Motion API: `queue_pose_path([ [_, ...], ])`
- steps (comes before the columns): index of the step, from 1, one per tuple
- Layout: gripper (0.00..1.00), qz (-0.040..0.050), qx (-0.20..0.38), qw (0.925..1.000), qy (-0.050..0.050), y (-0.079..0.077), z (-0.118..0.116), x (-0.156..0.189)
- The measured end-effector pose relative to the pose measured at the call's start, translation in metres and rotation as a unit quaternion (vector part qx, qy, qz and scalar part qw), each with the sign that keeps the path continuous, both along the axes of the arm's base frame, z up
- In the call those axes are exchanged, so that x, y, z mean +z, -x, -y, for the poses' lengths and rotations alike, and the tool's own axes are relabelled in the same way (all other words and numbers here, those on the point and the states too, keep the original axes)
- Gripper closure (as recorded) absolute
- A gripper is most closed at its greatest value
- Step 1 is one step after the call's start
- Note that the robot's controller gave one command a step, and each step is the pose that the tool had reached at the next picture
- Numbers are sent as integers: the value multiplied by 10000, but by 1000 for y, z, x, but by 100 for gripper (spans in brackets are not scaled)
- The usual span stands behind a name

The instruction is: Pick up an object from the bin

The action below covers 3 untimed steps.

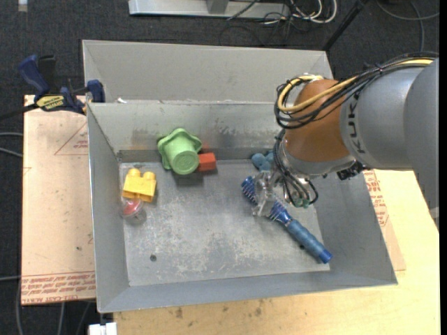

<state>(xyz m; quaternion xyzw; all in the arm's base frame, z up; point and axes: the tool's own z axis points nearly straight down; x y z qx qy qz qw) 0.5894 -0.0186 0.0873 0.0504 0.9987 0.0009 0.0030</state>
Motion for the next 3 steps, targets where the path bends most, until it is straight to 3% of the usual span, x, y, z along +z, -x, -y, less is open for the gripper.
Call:
queue_pose_path([
  [1, 100, 10, 102, 9999, 10, 6, 2, 61],
  [2, 100, -22, -754, 9971, -4, 33, -14, 88],
  [3, 100, -45, -819, 9966, 1, 94, -16, 112],
])
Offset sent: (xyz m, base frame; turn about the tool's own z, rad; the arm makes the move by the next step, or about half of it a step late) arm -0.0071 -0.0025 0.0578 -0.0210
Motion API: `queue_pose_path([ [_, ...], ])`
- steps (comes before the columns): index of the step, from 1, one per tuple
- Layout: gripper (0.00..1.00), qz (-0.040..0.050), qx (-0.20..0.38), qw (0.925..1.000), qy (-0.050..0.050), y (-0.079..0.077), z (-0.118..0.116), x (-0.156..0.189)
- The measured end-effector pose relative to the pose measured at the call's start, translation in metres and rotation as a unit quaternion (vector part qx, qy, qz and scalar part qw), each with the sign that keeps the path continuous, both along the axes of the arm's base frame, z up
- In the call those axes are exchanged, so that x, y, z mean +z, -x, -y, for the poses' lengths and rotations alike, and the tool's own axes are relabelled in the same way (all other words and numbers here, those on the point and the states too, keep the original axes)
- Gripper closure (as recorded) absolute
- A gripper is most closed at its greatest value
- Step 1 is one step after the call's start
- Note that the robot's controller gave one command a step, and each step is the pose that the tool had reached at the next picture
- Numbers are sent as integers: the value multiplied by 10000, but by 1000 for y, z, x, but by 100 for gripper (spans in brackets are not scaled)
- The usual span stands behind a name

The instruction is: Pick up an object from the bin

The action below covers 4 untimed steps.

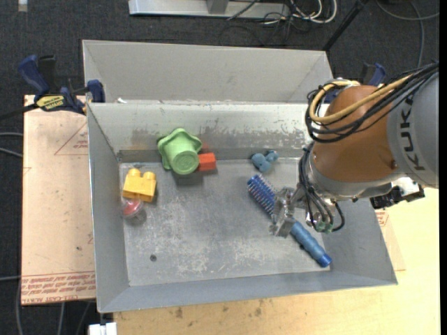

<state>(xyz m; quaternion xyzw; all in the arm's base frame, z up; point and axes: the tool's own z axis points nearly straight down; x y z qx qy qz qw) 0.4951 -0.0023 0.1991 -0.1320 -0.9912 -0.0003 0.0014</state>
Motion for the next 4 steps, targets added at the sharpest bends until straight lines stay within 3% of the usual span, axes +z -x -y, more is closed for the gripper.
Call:
queue_pose_path([
  [1, 100, 78, 56, 10000, 5, -18, 9, 134],
  [2, 0, 29, 58, 10000, 7, -17, 9, 130],
  [3, 0, -23, 153, 9999, 2, -16, -7, -33],
  [4, 0, 36, -304, 9995, 7, -87, 24, -105],
])
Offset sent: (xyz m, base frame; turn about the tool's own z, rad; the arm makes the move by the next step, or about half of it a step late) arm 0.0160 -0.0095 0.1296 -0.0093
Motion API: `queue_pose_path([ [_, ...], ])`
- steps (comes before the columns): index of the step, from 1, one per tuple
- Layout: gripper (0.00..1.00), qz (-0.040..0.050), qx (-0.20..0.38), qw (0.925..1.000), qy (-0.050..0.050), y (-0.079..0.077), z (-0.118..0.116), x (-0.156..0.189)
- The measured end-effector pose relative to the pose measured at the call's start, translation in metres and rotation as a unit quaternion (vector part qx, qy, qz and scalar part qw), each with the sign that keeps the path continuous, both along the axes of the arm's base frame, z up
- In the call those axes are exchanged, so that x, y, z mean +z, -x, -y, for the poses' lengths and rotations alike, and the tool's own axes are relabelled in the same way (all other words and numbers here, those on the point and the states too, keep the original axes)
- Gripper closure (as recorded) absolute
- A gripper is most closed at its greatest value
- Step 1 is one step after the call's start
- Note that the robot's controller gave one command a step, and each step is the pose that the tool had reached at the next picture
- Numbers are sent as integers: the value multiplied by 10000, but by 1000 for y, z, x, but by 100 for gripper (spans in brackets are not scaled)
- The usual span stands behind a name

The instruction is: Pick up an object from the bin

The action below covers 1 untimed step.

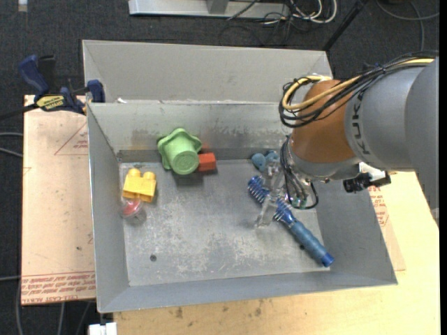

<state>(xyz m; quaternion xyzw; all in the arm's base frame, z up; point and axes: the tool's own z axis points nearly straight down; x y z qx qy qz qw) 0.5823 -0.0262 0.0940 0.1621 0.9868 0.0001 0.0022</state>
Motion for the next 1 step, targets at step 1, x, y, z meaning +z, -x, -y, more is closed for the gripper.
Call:
queue_pose_path([
  [1, 0, 11, 1081, 9941, 5, -10, 10, 48],
])
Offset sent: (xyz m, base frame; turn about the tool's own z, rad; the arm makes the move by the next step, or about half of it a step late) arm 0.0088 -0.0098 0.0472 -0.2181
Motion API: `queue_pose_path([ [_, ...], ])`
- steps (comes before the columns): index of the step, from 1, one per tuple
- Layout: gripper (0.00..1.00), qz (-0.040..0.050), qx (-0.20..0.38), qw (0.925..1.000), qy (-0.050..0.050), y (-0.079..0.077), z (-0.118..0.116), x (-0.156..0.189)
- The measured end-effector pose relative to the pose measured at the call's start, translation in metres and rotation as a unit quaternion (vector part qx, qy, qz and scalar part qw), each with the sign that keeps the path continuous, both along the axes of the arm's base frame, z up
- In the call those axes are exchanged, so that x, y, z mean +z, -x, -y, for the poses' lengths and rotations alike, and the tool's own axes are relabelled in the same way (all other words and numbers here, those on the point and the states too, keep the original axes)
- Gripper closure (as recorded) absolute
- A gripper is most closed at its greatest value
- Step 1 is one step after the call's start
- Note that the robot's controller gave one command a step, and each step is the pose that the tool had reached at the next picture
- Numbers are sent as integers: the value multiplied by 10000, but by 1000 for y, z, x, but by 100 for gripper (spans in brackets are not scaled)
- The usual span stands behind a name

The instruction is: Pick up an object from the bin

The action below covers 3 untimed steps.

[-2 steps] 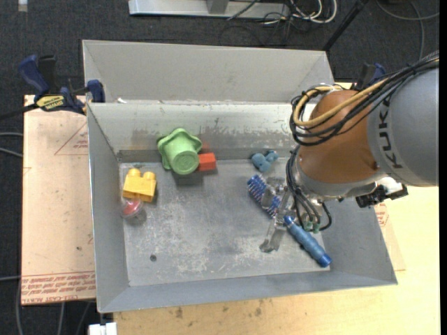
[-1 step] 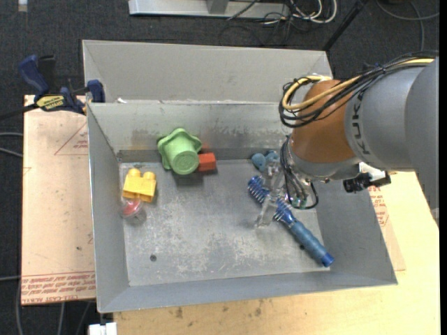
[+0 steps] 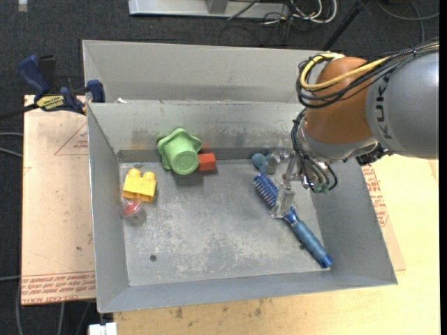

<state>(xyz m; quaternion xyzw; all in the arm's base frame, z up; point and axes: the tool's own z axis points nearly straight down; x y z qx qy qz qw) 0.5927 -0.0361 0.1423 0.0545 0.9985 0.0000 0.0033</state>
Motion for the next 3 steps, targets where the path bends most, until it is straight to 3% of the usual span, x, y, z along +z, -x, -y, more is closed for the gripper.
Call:
queue_pose_path([
  [1, 0, -24, 35, 10000, -4, -30, 7, -76],
  [2, 100, -24, 37, 10000, -15, -30, 5, -73],
  [3, 100, 16, 76, 10000, -1, -11, 12, 39],
])
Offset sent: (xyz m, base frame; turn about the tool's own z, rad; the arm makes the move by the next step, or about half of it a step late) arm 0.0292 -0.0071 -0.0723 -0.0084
